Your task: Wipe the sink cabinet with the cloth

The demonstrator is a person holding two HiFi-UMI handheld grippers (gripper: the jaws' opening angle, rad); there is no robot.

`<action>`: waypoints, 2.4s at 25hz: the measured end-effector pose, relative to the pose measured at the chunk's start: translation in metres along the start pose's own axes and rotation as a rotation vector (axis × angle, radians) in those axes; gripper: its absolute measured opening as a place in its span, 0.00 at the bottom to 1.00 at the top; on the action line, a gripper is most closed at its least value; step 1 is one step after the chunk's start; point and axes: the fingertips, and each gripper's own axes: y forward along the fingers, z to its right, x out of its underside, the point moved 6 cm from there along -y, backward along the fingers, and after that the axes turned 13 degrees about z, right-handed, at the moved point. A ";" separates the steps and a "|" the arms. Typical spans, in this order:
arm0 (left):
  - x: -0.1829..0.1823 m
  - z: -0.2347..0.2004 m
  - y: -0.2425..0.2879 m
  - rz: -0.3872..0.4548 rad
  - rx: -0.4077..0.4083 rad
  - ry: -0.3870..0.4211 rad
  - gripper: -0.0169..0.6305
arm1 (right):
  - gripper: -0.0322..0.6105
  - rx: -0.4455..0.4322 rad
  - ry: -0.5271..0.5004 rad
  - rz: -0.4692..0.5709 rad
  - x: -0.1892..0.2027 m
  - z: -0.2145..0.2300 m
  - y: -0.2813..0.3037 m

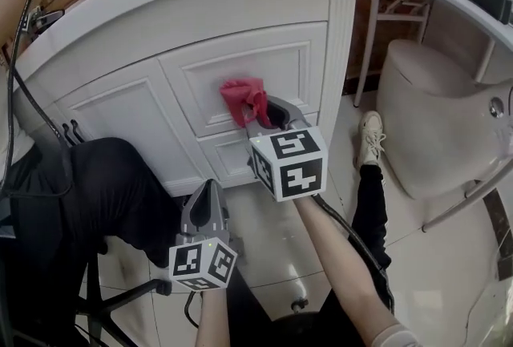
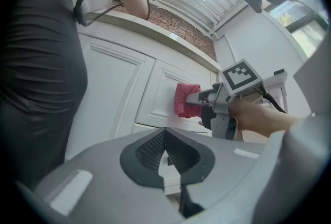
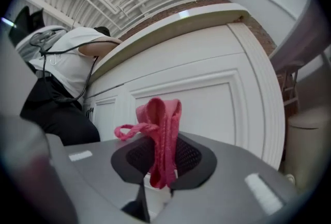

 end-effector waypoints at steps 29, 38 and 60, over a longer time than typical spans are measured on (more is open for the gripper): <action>0.043 -0.050 -0.012 -0.046 -0.104 0.007 0.05 | 0.15 -0.152 -0.004 0.003 0.070 -0.079 0.026; 0.064 0.001 0.021 -0.037 -0.047 0.006 0.05 | 0.15 0.175 0.014 0.075 0.049 0.080 -0.041; 0.072 -0.063 -0.030 -0.078 -0.129 0.031 0.05 | 0.15 -0.098 0.102 0.040 0.130 -0.085 -0.002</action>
